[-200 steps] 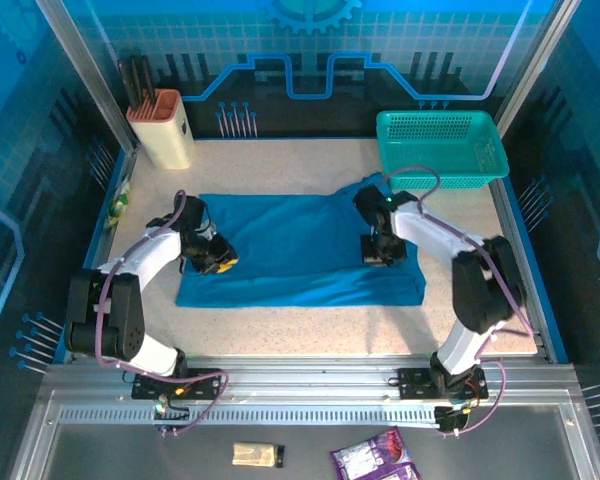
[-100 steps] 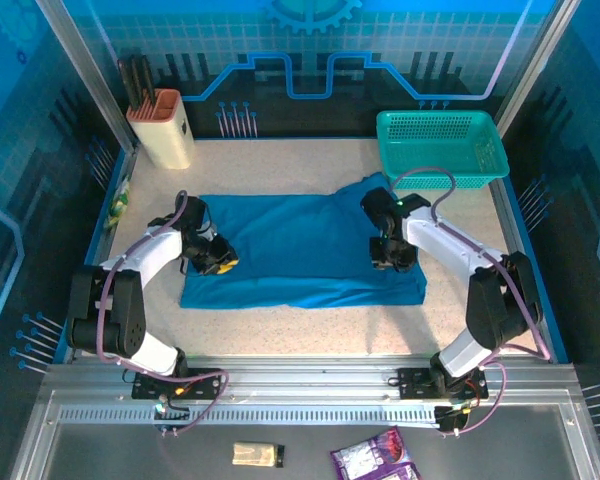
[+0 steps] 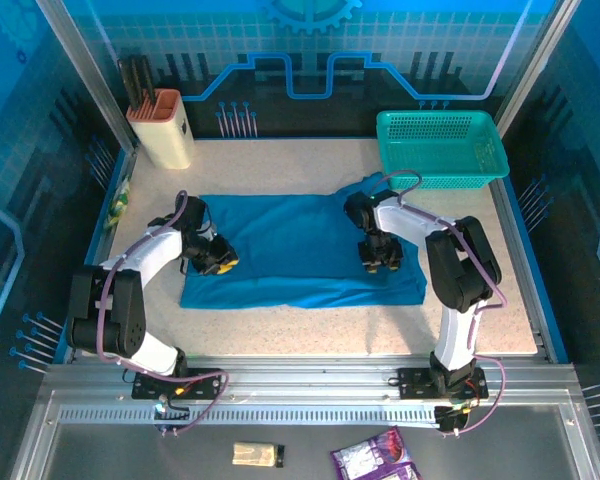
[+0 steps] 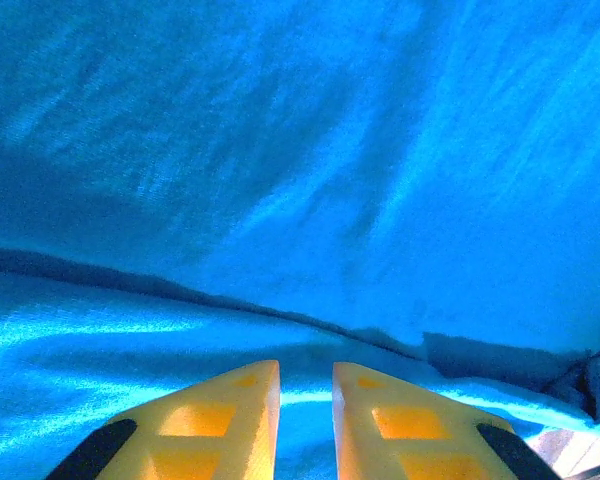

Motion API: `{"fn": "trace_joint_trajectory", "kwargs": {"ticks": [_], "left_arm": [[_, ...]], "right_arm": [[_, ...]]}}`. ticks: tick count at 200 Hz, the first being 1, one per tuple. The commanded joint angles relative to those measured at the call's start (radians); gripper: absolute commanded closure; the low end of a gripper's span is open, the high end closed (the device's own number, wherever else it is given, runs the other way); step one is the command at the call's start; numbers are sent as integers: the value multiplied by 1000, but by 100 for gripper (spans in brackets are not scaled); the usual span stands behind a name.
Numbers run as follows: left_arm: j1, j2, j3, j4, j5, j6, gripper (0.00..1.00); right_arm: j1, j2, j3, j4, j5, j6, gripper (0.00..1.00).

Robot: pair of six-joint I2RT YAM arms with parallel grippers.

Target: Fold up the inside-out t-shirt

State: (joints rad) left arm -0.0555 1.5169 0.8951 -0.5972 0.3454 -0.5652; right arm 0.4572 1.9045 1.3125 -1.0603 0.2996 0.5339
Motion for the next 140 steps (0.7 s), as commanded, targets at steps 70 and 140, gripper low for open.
{"fn": "trace_joint_trajectory", "kwargs": {"ticks": [70, 140], "left_arm": [[-7, -16, 13, -34, -15, 29, 78], [-7, -14, 26, -47, -18, 31, 78]], "right_arm": [[-8, -29, -25, 91, -34, -36, 100], [-25, -140, 65, 94, -32, -57, 100]]}}
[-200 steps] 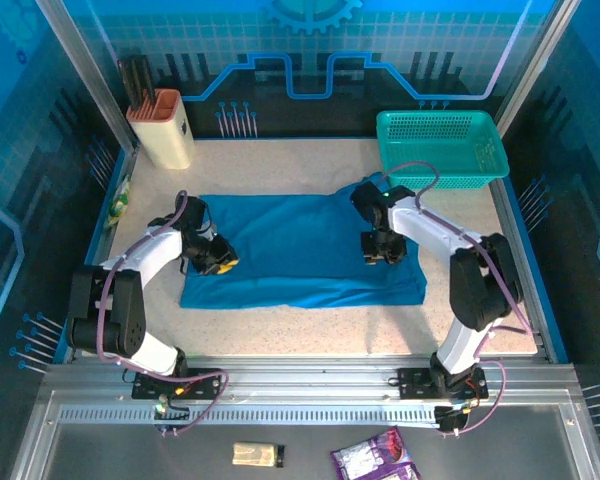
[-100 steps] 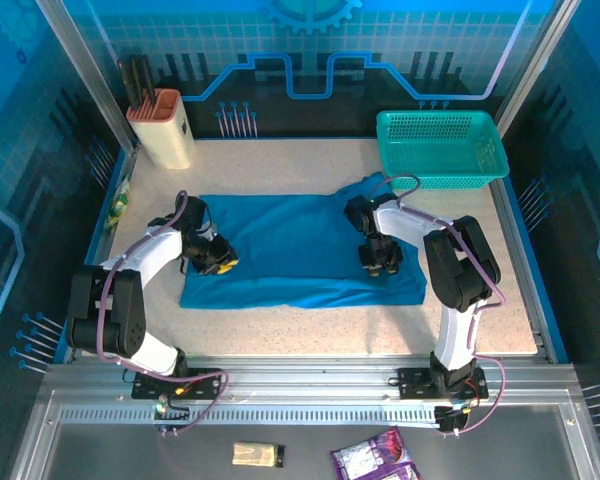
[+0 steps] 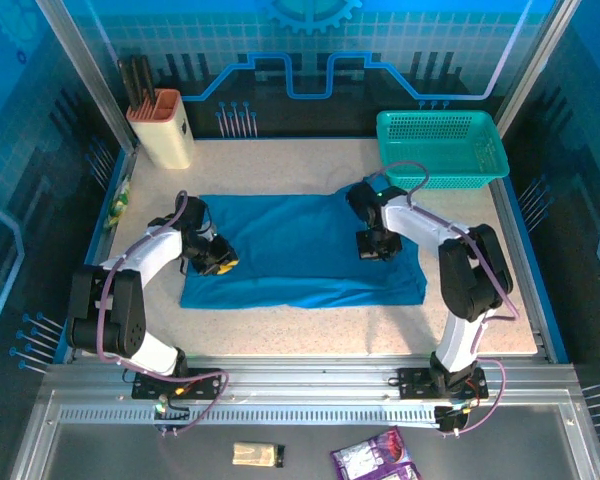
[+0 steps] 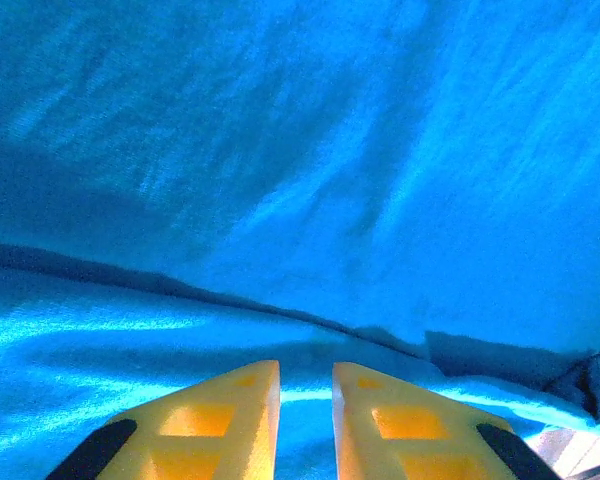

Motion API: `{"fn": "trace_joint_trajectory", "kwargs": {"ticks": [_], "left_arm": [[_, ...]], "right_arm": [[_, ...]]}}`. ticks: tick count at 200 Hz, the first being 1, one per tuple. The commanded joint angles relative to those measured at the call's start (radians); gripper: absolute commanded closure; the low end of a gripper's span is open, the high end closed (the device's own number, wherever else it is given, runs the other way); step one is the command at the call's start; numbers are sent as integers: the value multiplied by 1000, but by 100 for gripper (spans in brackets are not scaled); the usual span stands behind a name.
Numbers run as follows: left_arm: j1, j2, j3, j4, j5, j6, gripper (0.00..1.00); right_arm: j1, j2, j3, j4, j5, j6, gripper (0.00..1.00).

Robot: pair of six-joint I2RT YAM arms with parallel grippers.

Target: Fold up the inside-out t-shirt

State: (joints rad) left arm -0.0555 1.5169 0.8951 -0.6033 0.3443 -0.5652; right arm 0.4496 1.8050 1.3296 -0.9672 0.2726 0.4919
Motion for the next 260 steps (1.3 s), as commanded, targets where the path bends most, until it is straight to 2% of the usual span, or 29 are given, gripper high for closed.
{"fn": "trace_joint_trajectory", "kwargs": {"ticks": [1, 25, 45, 66, 107, 170, 210, 240, 260], "left_arm": [[-7, -15, 26, -42, -17, 31, 78], [-7, -22, 28, -47, -22, 31, 78], [-7, -26, 24, -47, -25, 28, 78], [-7, -23, 19, -41, -22, 24, 78], [-6, -25, 21, -53, -27, 30, 78], [-7, -13, 25, -41, -22, 25, 78], [-7, 7, 26, -26, -12, 21, 78], [-7, 11, 28, -27, -9, 25, 78], [-7, 8, 28, -30, -14, 30, 78]], "right_arm": [[-18, -39, 49, 1, -6, -16, 100], [-28, 19, 71, -39, -48, -27, 100], [-24, 46, 34, -27, -69, -24, 74], [-29, 68, -5, 9, -93, -26, 68], [-25, 112, -23, 3, -90, -28, 66], [-18, -98, -85, -160, 19, -1, 64], [-23, -164, -182, -131, -26, 23, 64], [-25, -154, -199, -82, -44, 34, 68], [-34, -147, -192, -55, -56, 34, 77]]}}
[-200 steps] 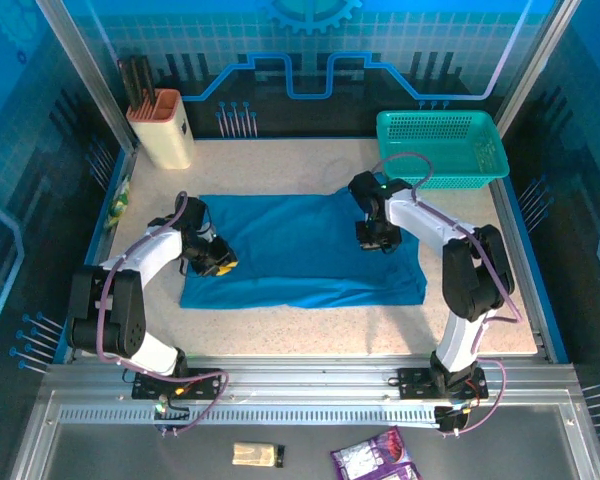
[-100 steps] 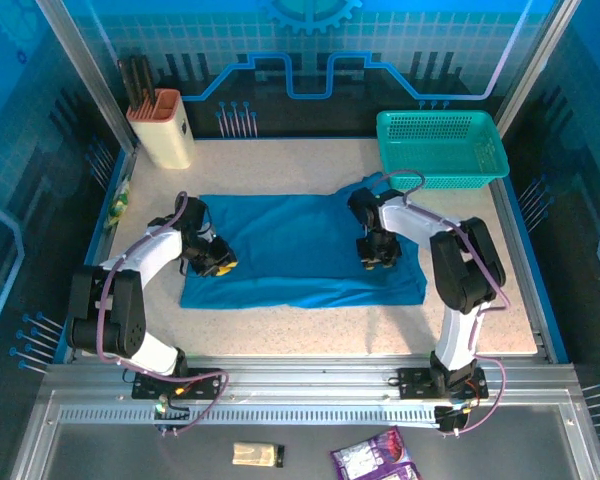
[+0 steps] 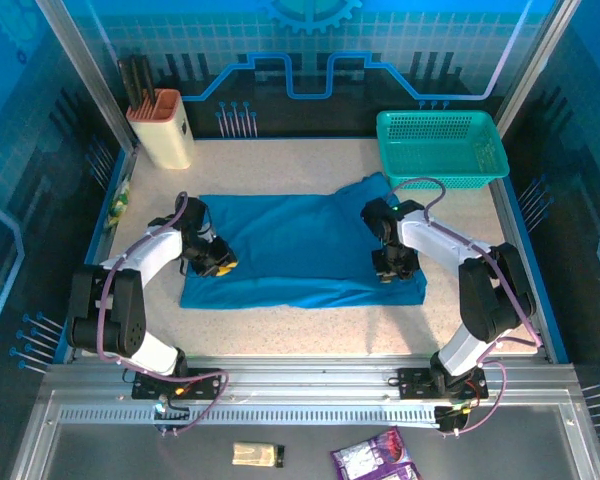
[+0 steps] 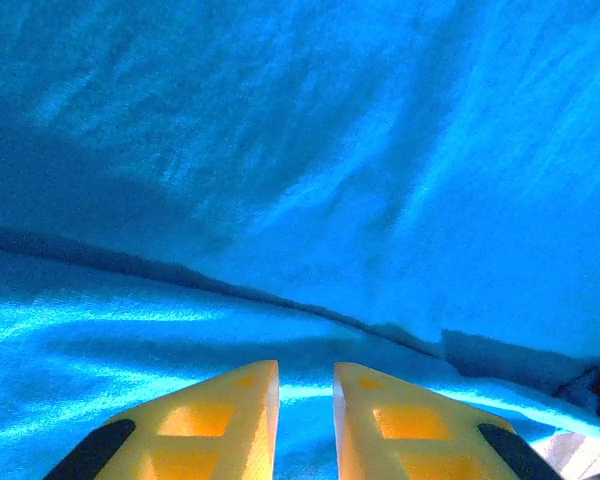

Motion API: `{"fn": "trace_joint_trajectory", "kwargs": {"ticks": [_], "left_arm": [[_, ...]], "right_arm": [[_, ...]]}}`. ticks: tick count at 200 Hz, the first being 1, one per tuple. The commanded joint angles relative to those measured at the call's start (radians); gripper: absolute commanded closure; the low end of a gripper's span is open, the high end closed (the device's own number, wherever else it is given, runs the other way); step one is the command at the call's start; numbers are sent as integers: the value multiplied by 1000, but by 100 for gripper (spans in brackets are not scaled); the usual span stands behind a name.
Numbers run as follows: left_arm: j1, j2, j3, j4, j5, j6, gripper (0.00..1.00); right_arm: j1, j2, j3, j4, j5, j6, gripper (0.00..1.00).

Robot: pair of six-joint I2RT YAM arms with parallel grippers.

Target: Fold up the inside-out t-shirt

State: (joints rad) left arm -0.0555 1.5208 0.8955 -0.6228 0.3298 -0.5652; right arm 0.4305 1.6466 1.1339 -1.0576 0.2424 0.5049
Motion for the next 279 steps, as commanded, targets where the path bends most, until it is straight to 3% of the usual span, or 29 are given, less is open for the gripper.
{"fn": "trace_joint_trajectory", "kwargs": {"ticks": [1, 29, 74, 138, 164, 177, 279], "left_arm": [[-7, 6, 26, -11, 0, 31, 78], [-7, 6, 25, -9, -3, 27, 78], [-7, 8, 34, -13, -7, 27, 78], [-6, -14, 56, -57, -72, 48, 78], [-6, -26, 63, -84, -137, 56, 78], [-6, -24, 75, -109, -173, 68, 78], [-3, 65, 128, -233, -470, 67, 77]], "right_arm": [[-16, 12, 4, 36, -26, 21, 77], [-33, 22, 47, 44, -35, 13, 100], [-83, 36, 177, 109, -93, 11, 100], [-141, 222, 320, 179, -160, 8, 100], [-143, 214, 307, 219, -187, 11, 71], [-142, 184, 292, 228, -198, 14, 63], [-150, -123, -119, 252, -302, 45, 49]]}}
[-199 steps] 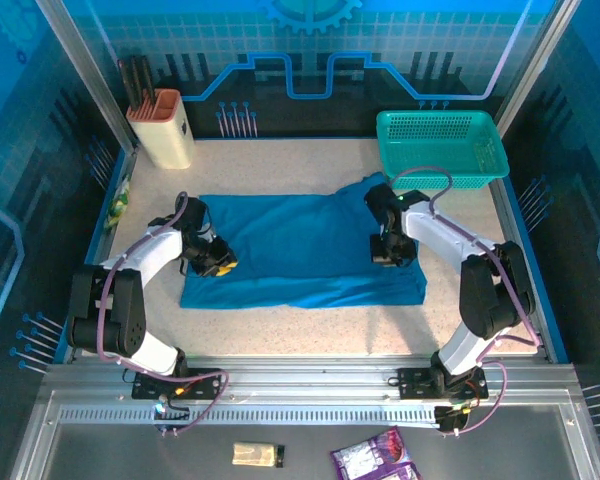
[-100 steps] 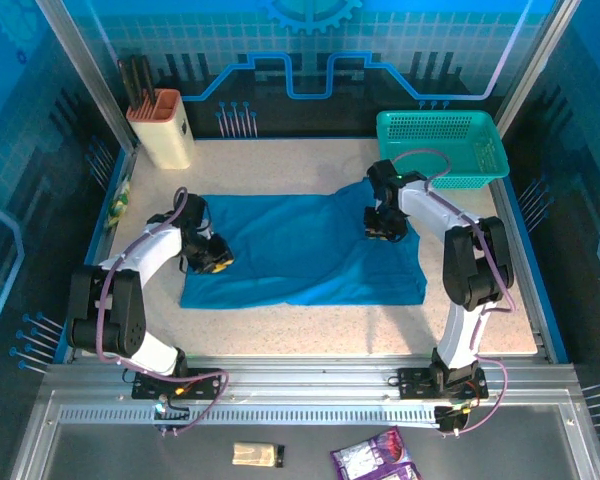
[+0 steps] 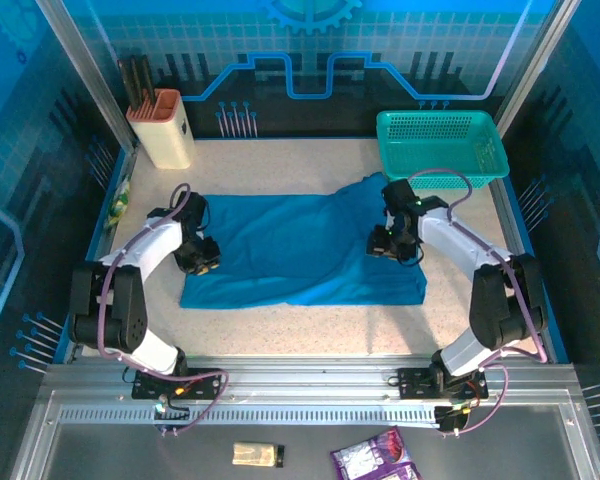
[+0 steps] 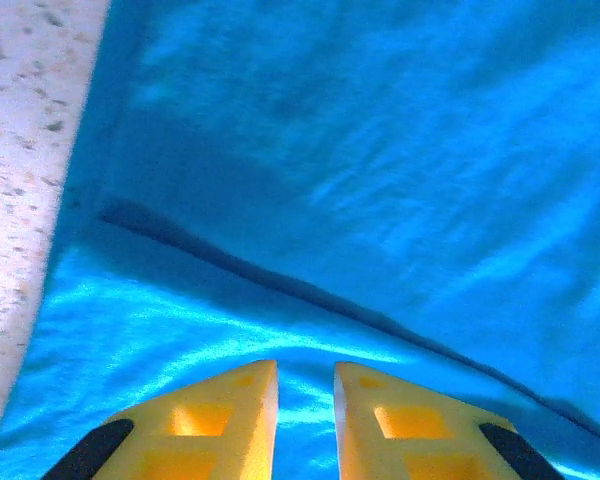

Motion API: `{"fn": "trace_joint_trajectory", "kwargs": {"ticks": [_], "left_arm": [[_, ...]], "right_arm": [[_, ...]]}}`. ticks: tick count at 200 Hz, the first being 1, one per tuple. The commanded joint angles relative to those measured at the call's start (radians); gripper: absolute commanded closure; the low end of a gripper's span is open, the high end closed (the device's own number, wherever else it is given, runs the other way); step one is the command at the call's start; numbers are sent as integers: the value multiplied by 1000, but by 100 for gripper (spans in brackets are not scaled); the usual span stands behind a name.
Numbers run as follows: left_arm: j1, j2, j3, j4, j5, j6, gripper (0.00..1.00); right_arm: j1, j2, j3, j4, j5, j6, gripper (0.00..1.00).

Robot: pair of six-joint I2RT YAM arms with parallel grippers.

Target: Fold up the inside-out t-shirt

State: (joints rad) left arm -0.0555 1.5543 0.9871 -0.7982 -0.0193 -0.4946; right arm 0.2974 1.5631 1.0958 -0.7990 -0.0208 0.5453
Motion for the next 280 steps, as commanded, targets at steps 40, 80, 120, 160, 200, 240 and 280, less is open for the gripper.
{"fn": "trace_joint_trajectory", "kwargs": {"ticks": [40, 80, 120, 160, 200, 240, 280], "left_arm": [[28, 87, 60, -64, -192, -20, 76], [75, 110, 48, -49, -201, -33, 73], [103, 126, 38, -7, -100, -29, 73], [107, 157, 25, 20, -78, -33, 81], [137, 150, 0, 40, -76, -33, 100], [211, 130, -21, 49, -68, -26, 100], [247, 122, -19, 59, -36, -27, 100]], "right_arm": [[-57, -53, -164, 18, -82, -7, 46], [-94, -54, -205, 12, -62, 1, 39], [-122, -62, -245, 47, -76, 1, 32], [-147, -32, -261, 71, -92, -2, 32], [-190, -35, -290, 91, -86, 7, 32], [-251, -35, -325, 112, -105, 3, 32], [-271, -34, -332, 109, -104, -4, 32]]}}
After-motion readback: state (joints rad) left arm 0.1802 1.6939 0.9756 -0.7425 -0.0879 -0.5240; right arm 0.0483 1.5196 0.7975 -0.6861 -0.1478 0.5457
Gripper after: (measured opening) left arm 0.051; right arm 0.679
